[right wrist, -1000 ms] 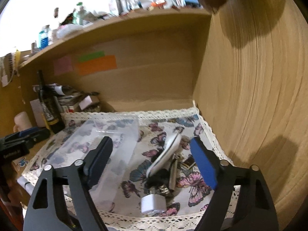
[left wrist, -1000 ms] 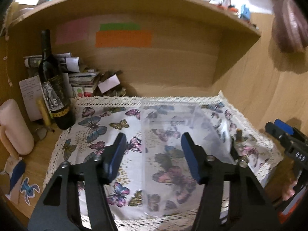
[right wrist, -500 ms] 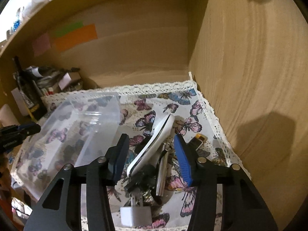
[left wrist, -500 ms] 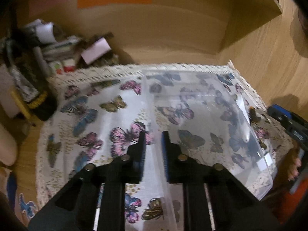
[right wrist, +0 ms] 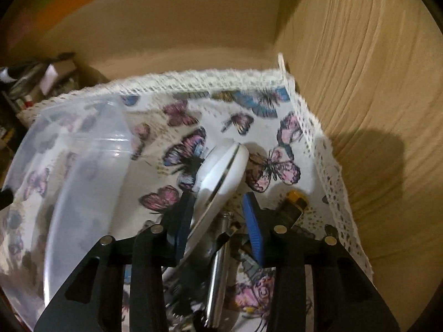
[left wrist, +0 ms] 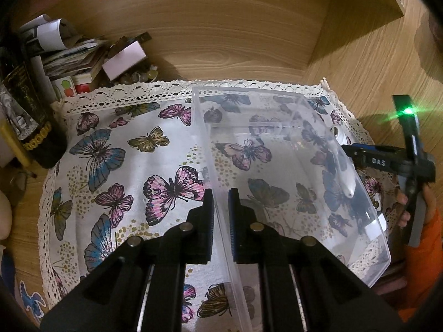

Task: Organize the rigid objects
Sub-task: 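Grasp the white handheld device with the right tool, then carry the white device into the clear box and open the right tool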

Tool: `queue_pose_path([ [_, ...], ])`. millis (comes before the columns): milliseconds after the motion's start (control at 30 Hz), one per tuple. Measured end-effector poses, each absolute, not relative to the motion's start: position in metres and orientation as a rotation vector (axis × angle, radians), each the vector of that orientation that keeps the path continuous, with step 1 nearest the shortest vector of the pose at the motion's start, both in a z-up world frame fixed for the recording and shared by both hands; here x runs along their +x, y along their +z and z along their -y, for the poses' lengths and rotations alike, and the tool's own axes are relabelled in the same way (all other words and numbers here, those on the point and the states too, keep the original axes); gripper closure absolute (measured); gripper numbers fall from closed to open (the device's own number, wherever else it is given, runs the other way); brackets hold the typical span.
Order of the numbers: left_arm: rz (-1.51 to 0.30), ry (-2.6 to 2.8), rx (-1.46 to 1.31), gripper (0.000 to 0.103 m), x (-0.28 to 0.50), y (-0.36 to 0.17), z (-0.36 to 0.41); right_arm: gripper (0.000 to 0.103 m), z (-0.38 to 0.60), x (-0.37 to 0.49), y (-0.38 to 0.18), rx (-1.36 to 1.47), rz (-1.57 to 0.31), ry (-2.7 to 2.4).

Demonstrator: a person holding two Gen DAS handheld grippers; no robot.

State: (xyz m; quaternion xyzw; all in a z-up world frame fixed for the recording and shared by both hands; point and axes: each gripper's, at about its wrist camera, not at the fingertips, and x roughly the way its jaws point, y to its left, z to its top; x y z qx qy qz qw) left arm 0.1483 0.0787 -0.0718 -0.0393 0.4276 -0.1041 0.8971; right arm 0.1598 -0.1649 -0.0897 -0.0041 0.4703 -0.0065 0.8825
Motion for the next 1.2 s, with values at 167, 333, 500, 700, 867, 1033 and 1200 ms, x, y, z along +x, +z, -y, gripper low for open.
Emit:
queue_pose_path([
  [167,-0.879,-0.222,-0.075,0.093,0.148,-0.072,-0.078,0.069,0.169,0.176,-0.1,0.026,-1.06,0.004],
  [333,-0.875,-0.223,-0.075,0.093,0.148,-0.072,-0.078,0.071,0.163,0.187,-0.108,0.006,-1.079,0.002],
  [500,-0.875,-0.221,-0.08,0.093,0.148,-0.072,-0.079,0.077,0.16,0.186,-0.103,0.008,-1.056,0.005],
  [700,-0.869,-0.211,-0.067,0.093,0.147,-0.071,-0.077,0.082,0.153,0.169,-0.07,-0.002,-0.951,0.019],
  [867,-0.864,-0.199,-0.056,0.093,0.147,-0.071,-0.076,0.082,0.15,0.147,-0.037,0.001,-0.861,0.046],
  [1033,-0.857,-0.193,-0.05,0.093,0.146,-0.072,-0.075,0.082,0.131,0.135,-0.014,-0.02,-0.803,0.103],
  [1200,-0.848,-0.191,-0.048,0.093,0.144,-0.073,-0.074,0.082,0.096,0.129,-0.009,-0.059,-0.783,0.178],
])
